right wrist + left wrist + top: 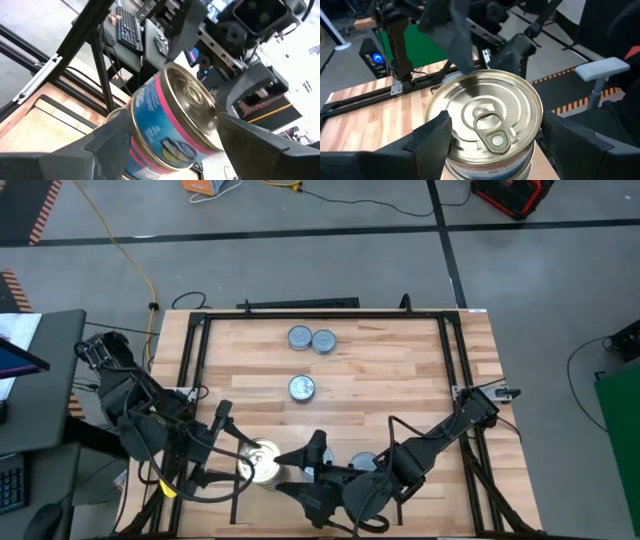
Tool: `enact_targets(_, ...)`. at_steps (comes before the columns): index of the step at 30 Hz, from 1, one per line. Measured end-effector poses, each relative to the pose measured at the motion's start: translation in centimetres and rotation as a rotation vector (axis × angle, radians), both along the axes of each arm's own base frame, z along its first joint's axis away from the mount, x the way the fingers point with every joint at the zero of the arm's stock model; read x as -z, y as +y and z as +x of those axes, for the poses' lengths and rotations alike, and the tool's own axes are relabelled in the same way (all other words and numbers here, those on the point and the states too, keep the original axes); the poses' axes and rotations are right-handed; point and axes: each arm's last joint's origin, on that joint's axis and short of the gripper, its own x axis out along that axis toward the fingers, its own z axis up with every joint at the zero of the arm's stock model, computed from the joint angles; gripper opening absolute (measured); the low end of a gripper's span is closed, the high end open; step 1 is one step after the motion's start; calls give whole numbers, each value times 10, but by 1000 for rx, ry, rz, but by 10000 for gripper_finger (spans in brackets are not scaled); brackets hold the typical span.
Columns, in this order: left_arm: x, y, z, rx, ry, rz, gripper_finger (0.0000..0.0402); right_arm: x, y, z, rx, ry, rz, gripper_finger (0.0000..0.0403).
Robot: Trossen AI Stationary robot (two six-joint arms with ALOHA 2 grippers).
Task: Stack canned seafood by type on shelf
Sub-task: Put the blue and pink tuna can on the top of the left stacked tuna cans on the shelf, then put the bottom blue tuna can on the top of the right stacked tuna cans on the shelf
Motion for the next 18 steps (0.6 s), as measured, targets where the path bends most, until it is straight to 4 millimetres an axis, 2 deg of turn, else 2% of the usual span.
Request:
enact_targets(7, 1, -2, 1, -3, 2, -3, 295, -1, 9, -7, -25, 3, -34, 324)
enact_targets(11, -4, -4, -6, 39, -31, -8, 295, -14, 13, -21, -49, -19, -20, 324)
enact_targets(15, -14, 2, -17, 68, -89, -23, 295, -31, -1, -36, -34, -9, 44, 324)
enact_targets(18, -18, 8, -22, 56, -108, -15, 295, -32, -20, -41, 22, 61, 109, 324)
